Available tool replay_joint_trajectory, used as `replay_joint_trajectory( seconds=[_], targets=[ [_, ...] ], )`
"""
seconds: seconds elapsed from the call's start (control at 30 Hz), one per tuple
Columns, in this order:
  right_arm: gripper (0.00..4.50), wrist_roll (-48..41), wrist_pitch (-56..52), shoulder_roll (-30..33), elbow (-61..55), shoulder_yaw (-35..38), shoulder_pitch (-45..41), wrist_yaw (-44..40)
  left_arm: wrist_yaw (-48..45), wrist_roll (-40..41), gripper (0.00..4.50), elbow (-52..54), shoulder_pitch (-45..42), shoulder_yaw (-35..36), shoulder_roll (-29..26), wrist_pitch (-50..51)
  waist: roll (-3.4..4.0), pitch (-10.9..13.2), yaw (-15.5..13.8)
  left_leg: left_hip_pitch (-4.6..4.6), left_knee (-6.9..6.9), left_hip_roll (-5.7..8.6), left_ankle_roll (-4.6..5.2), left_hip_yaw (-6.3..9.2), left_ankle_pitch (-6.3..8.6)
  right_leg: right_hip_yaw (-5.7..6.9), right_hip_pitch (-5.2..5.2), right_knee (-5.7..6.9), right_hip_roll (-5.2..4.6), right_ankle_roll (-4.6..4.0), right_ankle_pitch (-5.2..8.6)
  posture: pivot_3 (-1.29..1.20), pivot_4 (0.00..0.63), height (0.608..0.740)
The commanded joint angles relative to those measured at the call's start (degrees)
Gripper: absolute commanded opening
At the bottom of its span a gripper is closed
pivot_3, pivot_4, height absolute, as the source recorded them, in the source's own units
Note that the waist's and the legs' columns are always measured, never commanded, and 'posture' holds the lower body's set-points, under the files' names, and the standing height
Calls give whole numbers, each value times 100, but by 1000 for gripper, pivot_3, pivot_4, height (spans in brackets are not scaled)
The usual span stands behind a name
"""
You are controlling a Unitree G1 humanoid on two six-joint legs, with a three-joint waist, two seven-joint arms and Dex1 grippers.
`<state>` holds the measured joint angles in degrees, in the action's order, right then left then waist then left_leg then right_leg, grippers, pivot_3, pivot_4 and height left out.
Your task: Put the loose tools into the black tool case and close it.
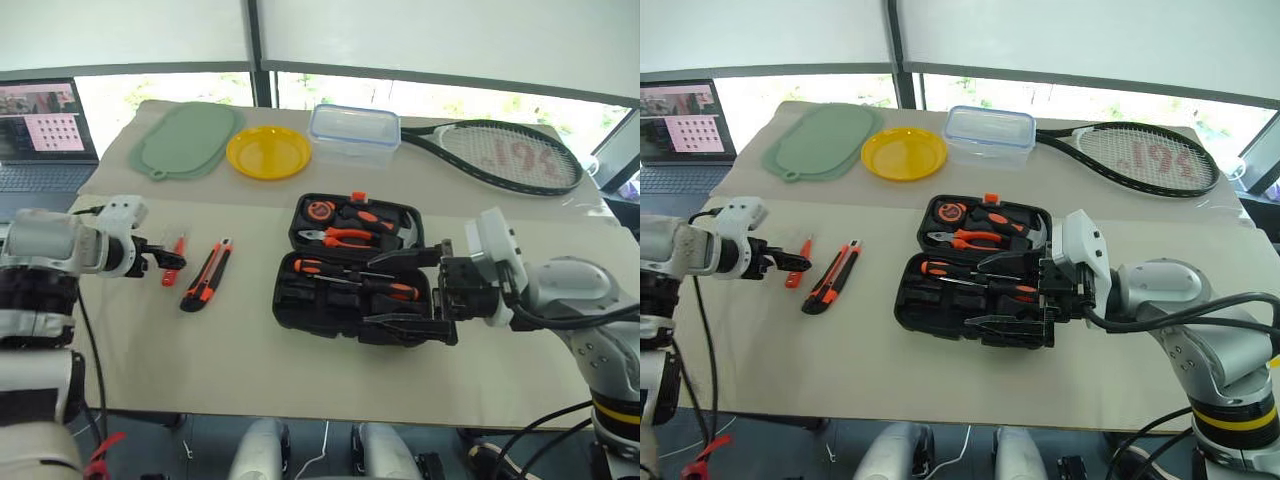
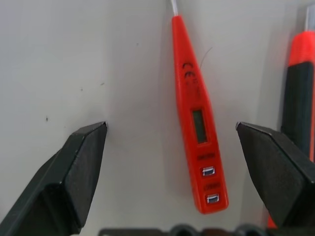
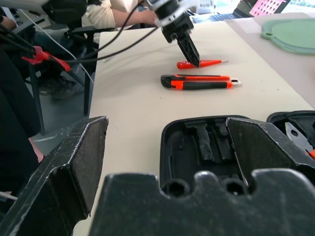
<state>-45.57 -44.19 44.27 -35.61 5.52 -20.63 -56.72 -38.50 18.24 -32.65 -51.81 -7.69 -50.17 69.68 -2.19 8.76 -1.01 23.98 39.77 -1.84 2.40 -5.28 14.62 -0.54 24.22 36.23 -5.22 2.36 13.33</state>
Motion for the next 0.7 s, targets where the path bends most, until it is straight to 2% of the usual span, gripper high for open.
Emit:
replay_joint_trajectory(
  seconds=[0.03,0.1,0.13,0.3,0.5,0.6,0.7],
  targets=[
    [4500,-227,86,21,-270,169,28,132,-275,-311,3328,-831,-195,-206,327,-446,6,-3,-39,-3,1,1,0,0,-1,2,-5,0,-2,0,0,0,150,738],
    [4500,-295,86,39,-270,195,38,162,-392,-436,2638,-1079,-274,-214,376,-522,8,-5,-52,-9,2,2,1,0,-1,1,-10,2,-3,0,0,0,150,738],
    [4500,-326,80,40,-262,213,39,175,-444,-498,2132,-1157,-296,-227,380,-562,8,-5,-56,-11,3,2,2,0,-1,1,-13,3,-3,1,0,0,150,738],
    [4500,-393,135,100,-226,250,104,198,-724,-715,476,-1320,-346,-225,347,-562,8,-5,-55,-11,4,2,4,2,0,0,-13,2,-4,3,0,0,150,738],
    [4500,-377,190,219,-170,255,172,122,-1023,-892,432,-1149,-354,-218,165,-595,8,-5,-34,-11,4,1,5,3,0,-2,-12,2,-4,4,0,0,150,738],
    [4500,-289,235,302,-77,267,194,120,-1332,-1122,431,-827,-347,-385,-70,-1138,6,-4,2,-6,4,0,5,3,0,-2,-6,2,-3,4,0,0,150,738],
    [4500,-180,291,378,15,302,304,156,-2128,-1155,431,-37,-261,-539,-389,-2058,-3,1,23,10,4,-4,4,5,0,0,6,1,-1,3,0,0,150,738]
  ],
)
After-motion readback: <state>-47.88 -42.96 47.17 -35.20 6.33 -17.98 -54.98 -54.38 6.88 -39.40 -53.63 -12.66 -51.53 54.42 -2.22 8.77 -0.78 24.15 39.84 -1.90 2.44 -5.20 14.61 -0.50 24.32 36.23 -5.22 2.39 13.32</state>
